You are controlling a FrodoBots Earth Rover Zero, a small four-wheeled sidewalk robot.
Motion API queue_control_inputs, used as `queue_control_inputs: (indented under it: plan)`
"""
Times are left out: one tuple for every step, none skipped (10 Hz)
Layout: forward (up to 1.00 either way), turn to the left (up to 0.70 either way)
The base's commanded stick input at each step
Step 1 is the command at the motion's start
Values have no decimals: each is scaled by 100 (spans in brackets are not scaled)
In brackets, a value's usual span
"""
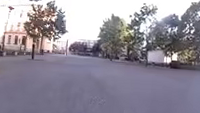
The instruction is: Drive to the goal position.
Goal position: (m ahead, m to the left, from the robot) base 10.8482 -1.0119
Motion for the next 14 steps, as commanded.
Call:
queue_control_inputs:
  plan:
    - [70,0]
    - [70,0]
    - [70,0]
    - [70,0]
    - [70,0]
    - [70,0]
    - [70,0]
    - [70,0]
    - [70,0]
    - [70,0]
    - [70,0]
    - [70,0]
    - [70,0]
    - [70,0]
